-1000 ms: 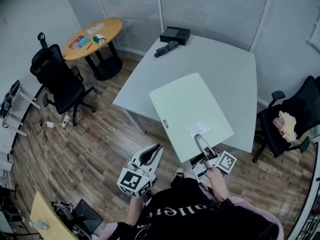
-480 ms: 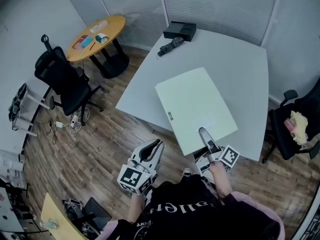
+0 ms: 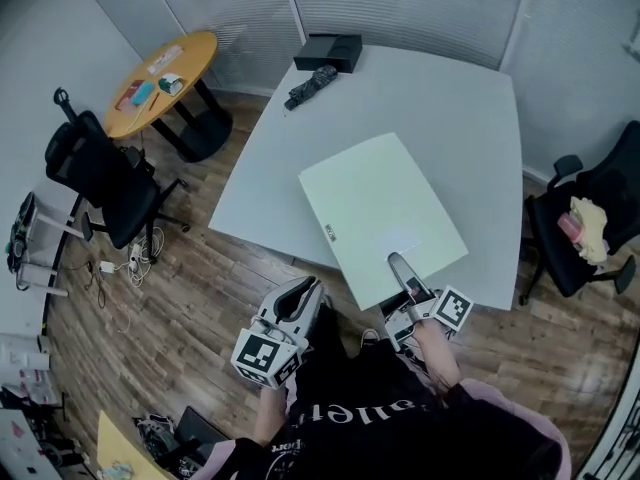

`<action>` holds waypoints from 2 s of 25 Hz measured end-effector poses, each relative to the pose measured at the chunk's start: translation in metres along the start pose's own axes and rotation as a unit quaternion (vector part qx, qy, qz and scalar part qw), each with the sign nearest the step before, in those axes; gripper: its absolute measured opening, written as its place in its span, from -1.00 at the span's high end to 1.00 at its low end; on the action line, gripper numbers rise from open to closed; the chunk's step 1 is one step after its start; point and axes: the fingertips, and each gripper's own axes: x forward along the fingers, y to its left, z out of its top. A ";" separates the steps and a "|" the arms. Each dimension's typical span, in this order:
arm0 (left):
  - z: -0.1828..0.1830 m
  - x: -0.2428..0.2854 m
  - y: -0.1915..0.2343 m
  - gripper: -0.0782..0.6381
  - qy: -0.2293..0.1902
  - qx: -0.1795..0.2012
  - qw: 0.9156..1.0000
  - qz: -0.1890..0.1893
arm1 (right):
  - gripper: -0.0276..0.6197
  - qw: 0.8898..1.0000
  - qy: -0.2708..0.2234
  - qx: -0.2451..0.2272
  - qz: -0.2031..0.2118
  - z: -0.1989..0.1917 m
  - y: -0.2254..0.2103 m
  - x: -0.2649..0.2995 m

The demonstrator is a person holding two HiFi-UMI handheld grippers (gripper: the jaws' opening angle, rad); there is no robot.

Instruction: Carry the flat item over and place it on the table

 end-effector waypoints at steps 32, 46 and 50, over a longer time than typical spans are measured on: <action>0.035 0.146 0.178 0.62 0.020 0.024 0.992 -0.122 | 0.03 0.986 -0.006 -0.027 -0.165 0.089 -0.114 0.218; -0.039 0.231 0.197 0.61 0.085 0.115 0.976 -0.162 | 0.03 0.980 -0.091 0.034 -0.172 0.147 -0.149 0.287; -0.063 0.263 0.203 0.29 0.122 0.120 0.970 -0.172 | 0.00 0.978 -0.095 0.024 -0.185 0.157 -0.152 0.294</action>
